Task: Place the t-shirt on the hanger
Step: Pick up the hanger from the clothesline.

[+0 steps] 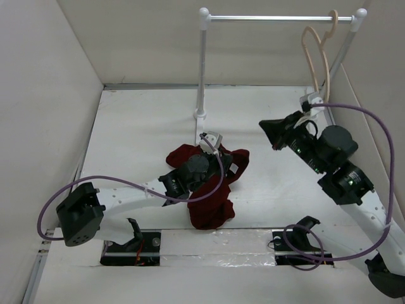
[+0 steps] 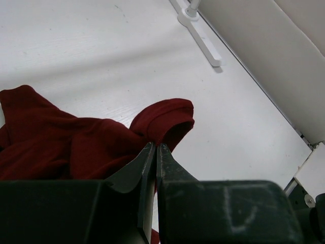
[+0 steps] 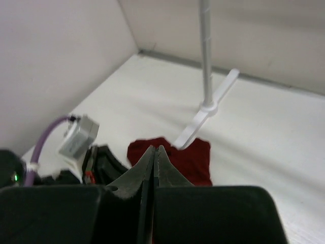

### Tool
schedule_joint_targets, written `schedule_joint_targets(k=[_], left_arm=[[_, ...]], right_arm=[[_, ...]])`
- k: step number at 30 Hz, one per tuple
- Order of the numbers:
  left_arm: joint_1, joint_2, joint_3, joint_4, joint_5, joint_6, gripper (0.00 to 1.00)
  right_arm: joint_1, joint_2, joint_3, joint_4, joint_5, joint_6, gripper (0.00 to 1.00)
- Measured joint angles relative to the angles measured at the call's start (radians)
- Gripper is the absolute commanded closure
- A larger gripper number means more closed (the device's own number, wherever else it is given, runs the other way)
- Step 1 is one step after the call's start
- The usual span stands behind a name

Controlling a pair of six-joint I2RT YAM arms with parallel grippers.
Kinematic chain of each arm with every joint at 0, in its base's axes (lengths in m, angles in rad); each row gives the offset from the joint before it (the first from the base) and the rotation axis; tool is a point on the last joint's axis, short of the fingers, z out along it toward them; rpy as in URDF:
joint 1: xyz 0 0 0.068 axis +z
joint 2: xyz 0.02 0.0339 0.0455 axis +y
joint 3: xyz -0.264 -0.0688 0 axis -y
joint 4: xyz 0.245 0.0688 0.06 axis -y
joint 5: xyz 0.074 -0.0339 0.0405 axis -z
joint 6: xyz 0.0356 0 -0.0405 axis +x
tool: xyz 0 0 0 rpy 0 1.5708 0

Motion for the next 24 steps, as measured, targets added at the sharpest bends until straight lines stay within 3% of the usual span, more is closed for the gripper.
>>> schedule_joint_targets(k=[4,5,8,11,15,24], left_arm=[[0.018,0.007,0.000,0.021,0.033,0.011,1.00],[0.024,0.010,0.000,0.028,0.045,0.013,1.00],[0.046,0.022,0.000,0.043,0.089,0.015,1.00],[0.056,0.031,0.000,0.039,0.119,0.020,1.00],[0.055,0.031,0.000,0.037,0.151,0.028,1.00],[0.055,0.057,0.000,0.035,0.192,0.034,1.00]], right_arm=[[-0.024,0.041,0.161,-0.008,0.162,-0.023,0.88],[-0.038,0.048,0.197,-0.008,0.208,-0.031,0.68],[-0.107,0.083,0.294,-0.005,0.360,-0.076,0.33],[-0.286,0.182,0.460,-0.024,0.422,-0.106,0.27],[-0.500,0.356,0.647,-0.104,0.386,-0.119,0.23],[-0.676,0.614,0.696,-0.259,0.253,-0.153,0.24]])
